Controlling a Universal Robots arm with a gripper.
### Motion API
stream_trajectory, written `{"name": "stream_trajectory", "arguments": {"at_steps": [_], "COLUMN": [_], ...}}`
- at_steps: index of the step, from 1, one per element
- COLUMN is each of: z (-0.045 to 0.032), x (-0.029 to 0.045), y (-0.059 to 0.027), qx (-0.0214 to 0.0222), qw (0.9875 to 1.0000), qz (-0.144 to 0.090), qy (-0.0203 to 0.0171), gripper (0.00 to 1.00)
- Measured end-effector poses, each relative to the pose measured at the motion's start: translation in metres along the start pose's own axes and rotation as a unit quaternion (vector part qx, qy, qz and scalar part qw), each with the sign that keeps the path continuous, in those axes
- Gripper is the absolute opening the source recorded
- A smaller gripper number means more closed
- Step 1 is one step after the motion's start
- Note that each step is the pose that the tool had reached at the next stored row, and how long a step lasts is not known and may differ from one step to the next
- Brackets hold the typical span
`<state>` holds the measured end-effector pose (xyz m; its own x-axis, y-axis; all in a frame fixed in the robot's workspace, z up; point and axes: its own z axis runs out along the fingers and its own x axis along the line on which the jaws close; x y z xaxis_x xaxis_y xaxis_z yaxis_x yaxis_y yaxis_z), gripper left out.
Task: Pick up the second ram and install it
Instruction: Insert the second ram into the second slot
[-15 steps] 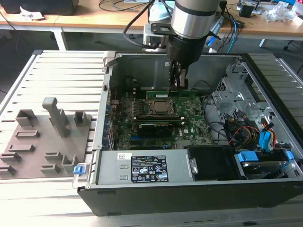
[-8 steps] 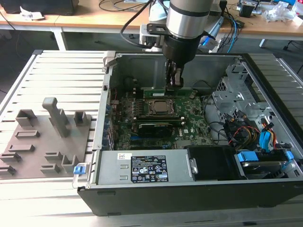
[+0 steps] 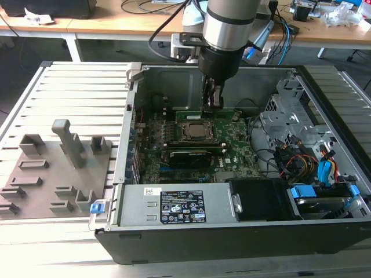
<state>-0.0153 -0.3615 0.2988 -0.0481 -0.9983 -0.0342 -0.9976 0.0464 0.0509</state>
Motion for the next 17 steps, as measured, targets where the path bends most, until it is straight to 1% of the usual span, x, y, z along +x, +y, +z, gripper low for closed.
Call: {"name": "stream_trajectory", "arguments": {"at_steps": [1, 3, 4, 11, 17], "z": [0.0012, 0.0021, 0.0025, 0.0079, 0.0162], "x": [-0.0007, -0.0006, -0.0007, 0.0009, 0.0012], "y": [-0.0001, 0.0, 0.0001, 0.0018, 0.0015], "qx": [0.0001, 0.001, 0.0012, 0.0009, 0.0008], "qw": [1.0, 0.9995, 0.9994, 0.9997, 0.9997], "qz": [0.003, 0.031, 0.036, 0.025, 0.025], "qy": [-0.0001, -0.0015, -0.0019, -0.0016, -0.0016], "gripper": [0.14, 0.14, 0.14, 0.14, 0.14]}}
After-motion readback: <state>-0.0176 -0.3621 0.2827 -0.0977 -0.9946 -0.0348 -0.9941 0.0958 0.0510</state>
